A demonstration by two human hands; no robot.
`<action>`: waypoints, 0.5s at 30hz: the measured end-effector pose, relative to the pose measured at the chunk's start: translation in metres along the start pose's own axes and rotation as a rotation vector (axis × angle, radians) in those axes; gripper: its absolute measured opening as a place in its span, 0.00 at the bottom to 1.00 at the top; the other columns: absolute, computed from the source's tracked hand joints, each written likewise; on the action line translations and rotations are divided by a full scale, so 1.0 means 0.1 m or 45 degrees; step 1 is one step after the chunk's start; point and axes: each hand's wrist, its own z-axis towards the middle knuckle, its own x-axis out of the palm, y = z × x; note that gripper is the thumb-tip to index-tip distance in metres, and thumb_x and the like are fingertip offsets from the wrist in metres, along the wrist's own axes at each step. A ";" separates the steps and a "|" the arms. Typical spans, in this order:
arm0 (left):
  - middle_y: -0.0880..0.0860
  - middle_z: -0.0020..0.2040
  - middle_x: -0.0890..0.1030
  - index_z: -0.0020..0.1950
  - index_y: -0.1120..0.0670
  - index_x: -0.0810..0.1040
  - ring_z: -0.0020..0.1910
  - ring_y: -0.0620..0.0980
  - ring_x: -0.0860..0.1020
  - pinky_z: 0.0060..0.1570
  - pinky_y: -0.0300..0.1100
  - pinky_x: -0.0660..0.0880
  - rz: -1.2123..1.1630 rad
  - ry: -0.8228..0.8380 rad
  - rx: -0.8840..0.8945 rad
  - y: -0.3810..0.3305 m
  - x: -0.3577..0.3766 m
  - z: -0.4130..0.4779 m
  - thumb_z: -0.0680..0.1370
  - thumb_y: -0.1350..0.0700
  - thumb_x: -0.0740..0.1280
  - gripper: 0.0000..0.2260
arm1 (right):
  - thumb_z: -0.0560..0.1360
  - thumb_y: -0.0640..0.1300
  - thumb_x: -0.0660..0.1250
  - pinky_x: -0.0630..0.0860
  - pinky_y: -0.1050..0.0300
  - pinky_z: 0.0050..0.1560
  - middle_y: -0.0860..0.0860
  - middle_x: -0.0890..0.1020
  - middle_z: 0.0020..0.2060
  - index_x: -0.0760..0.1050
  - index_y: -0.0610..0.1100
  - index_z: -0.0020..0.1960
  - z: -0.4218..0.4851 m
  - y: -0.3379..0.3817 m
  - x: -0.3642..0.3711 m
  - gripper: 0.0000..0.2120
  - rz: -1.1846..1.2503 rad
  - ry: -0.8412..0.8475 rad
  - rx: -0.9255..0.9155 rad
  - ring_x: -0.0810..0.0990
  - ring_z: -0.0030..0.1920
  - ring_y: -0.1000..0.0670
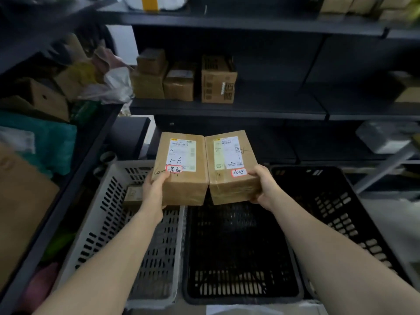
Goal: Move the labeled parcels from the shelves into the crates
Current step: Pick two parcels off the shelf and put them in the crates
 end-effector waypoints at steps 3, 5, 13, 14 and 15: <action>0.48 0.54 0.78 0.65 0.46 0.71 0.47 0.46 0.75 0.39 0.43 0.71 0.017 0.067 -0.031 0.15 0.15 0.10 0.75 0.51 0.67 0.19 | 0.71 0.48 0.64 0.73 0.40 0.59 0.46 0.80 0.53 0.69 0.53 0.66 0.10 -0.08 -0.19 0.23 0.034 -0.029 0.043 0.78 0.53 0.43; 0.49 0.53 0.78 0.66 0.47 0.71 0.48 0.48 0.76 0.44 0.47 0.75 0.019 0.118 -0.061 0.26 0.27 0.15 0.76 0.51 0.67 0.19 | 0.70 0.48 0.64 0.74 0.40 0.59 0.46 0.81 0.54 0.70 0.52 0.66 0.15 -0.13 -0.37 0.24 0.083 -0.042 0.065 0.78 0.54 0.43; 0.51 0.56 0.76 0.58 0.45 0.73 0.54 0.52 0.74 0.52 0.53 0.71 0.014 0.090 -0.235 0.69 1.02 0.13 0.73 0.47 0.68 0.15 | 0.69 0.52 0.69 0.77 0.48 0.51 0.47 0.82 0.56 0.75 0.52 0.61 0.26 -0.25 -1.16 0.20 0.182 -0.137 0.130 0.80 0.55 0.44; 0.51 0.56 0.76 0.58 0.45 0.72 0.55 0.53 0.74 0.51 0.53 0.72 0.004 0.074 -0.258 0.73 1.11 0.12 0.72 0.46 0.68 0.15 | 0.69 0.53 0.69 0.78 0.48 0.50 0.47 0.82 0.56 0.76 0.52 0.60 0.30 -0.26 -1.25 0.19 0.174 -0.140 0.146 0.80 0.55 0.45; 0.51 0.56 0.76 0.58 0.45 0.72 0.55 0.53 0.74 0.51 0.53 0.72 -0.005 0.045 -0.280 0.77 1.18 0.12 0.72 0.45 0.68 0.16 | 0.69 0.53 0.69 0.78 0.47 0.51 0.47 0.82 0.55 0.76 0.52 0.59 0.35 -0.28 -1.33 0.19 0.161 -0.134 0.164 0.80 0.55 0.45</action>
